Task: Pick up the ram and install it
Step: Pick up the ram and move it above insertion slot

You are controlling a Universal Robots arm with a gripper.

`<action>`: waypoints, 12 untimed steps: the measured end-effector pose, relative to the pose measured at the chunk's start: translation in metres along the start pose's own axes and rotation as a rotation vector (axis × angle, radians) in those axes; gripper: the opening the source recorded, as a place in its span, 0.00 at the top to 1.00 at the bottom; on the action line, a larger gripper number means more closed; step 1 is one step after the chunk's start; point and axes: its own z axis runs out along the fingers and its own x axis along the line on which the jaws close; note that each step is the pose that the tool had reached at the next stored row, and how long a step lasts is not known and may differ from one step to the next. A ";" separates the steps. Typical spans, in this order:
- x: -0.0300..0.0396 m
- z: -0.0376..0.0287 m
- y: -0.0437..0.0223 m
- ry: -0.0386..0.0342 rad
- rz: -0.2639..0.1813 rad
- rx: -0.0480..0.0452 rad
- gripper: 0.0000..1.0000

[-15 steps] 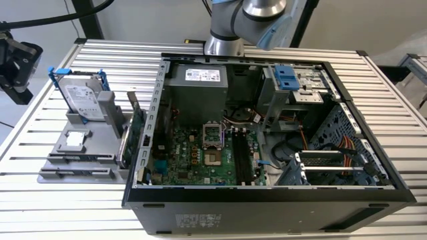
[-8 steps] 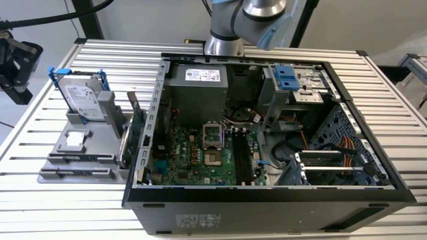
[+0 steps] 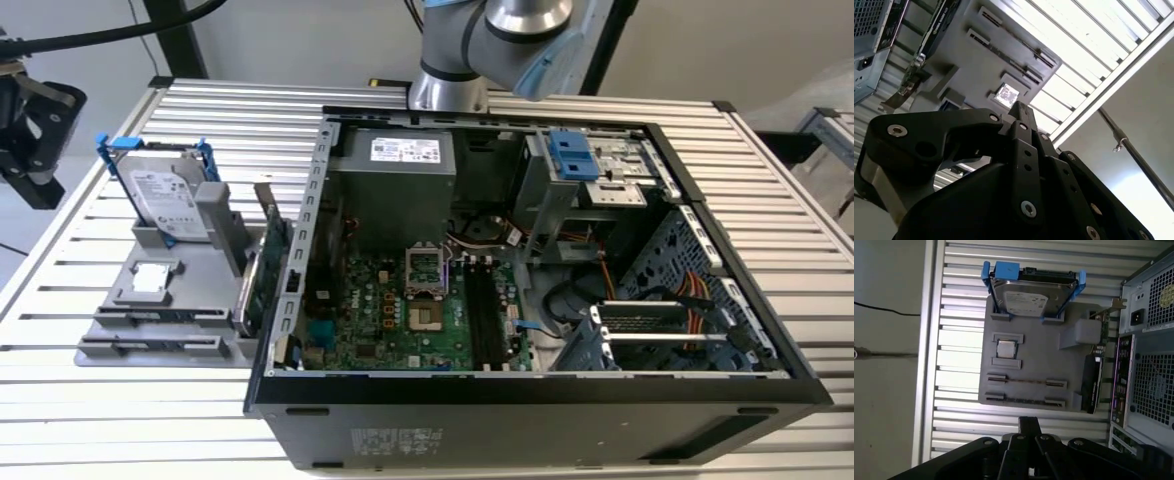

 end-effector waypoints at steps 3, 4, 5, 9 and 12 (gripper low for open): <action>0.0000 0.0000 0.0000 0.0007 -0.013 0.0000 1.00; 0.0000 0.0000 0.0000 0.0008 -0.017 0.0000 1.00; 0.0000 0.0000 0.0000 0.0010 -0.022 0.0000 1.00; 0.0000 0.0000 0.0000 0.0019 -0.040 -0.0001 1.00; 0.0000 0.0000 0.0000 0.0025 -0.052 0.0000 1.00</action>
